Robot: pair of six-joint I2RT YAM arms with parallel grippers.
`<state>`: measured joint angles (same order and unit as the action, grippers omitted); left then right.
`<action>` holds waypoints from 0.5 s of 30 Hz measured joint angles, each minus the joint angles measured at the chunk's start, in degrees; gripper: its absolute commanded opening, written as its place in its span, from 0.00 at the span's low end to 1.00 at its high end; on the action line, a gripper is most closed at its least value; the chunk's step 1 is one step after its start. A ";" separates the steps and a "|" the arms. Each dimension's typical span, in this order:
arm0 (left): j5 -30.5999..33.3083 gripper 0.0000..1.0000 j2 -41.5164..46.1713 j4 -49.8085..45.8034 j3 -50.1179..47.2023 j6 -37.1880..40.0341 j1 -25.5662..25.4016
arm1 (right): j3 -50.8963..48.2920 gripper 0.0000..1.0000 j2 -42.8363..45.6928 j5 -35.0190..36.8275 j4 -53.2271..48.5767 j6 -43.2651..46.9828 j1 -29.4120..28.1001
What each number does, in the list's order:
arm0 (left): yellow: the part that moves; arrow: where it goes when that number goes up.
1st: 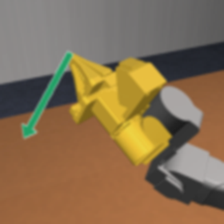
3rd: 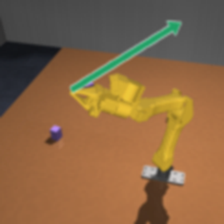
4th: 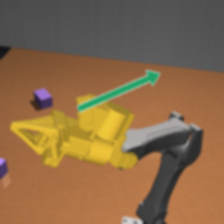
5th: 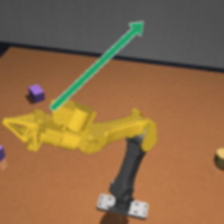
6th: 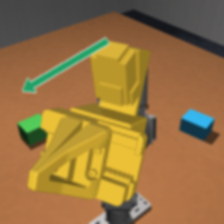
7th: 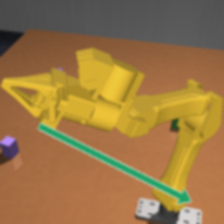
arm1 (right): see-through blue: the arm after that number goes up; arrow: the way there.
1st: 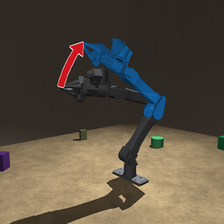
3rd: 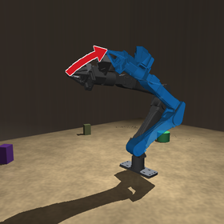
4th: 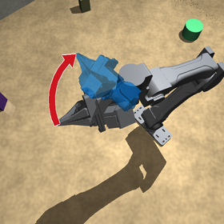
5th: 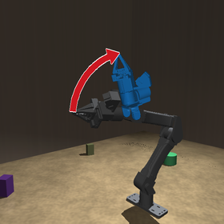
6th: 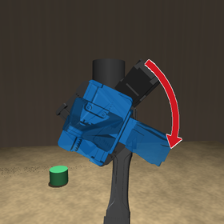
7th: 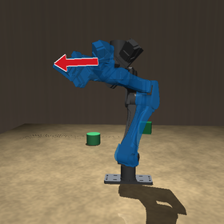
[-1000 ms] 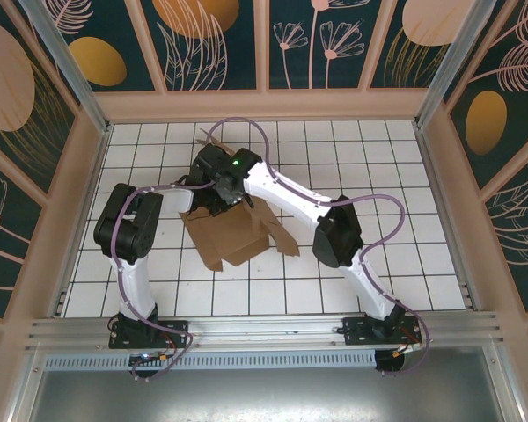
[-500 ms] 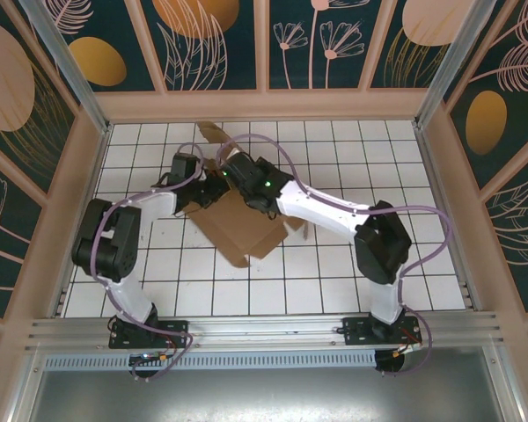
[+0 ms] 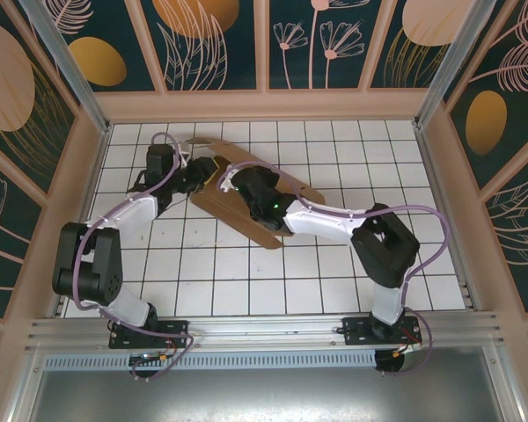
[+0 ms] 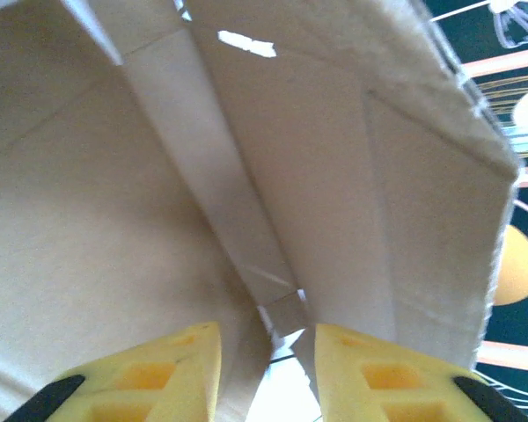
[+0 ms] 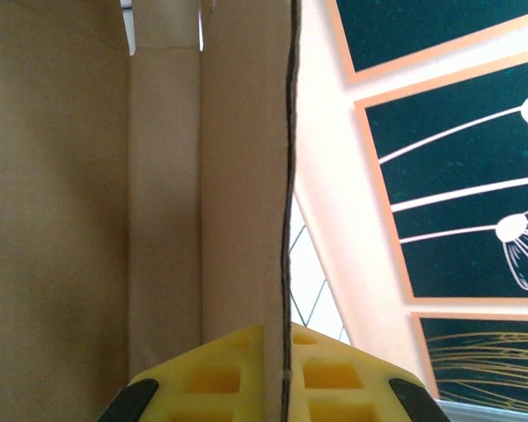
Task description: Fold the paper box
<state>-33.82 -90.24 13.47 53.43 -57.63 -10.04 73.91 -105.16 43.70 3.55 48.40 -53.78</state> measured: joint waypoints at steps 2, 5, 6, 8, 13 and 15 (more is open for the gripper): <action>-1.68 0.36 0.37 3.85 -0.31 -1.55 0.07 | 0.63 0.07 1.01 -1.44 -1.51 -1.25 0.13; -3.65 0.31 1.09 8.81 -0.66 -3.98 0.09 | 1.55 0.08 1.92 -2.84 -3.04 -2.69 0.39; -3.96 0.31 1.66 9.97 -0.74 -4.42 0.09 | 1.79 0.08 1.97 -3.17 -3.43 -3.04 0.44; -4.11 0.31 3.04 10.43 -0.74 -4.85 0.09 | 1.90 0.08 1.99 -3.74 -4.13 -3.85 0.57; -4.15 0.44 5.66 10.47 -0.74 -5.79 0.09 | 2.01 0.08 1.99 -4.92 -6.01 -5.27 0.98; -4.07 0.51 5.66 10.05 -0.74 -6.19 0.09 | 2.23 0.08 1.99 -5.22 -6.67 -5.62 0.98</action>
<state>-37.89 -84.58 23.53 52.69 -63.81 -9.96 76.14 -103.18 38.48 -3.11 42.78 -52.80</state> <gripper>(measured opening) 0.466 0.083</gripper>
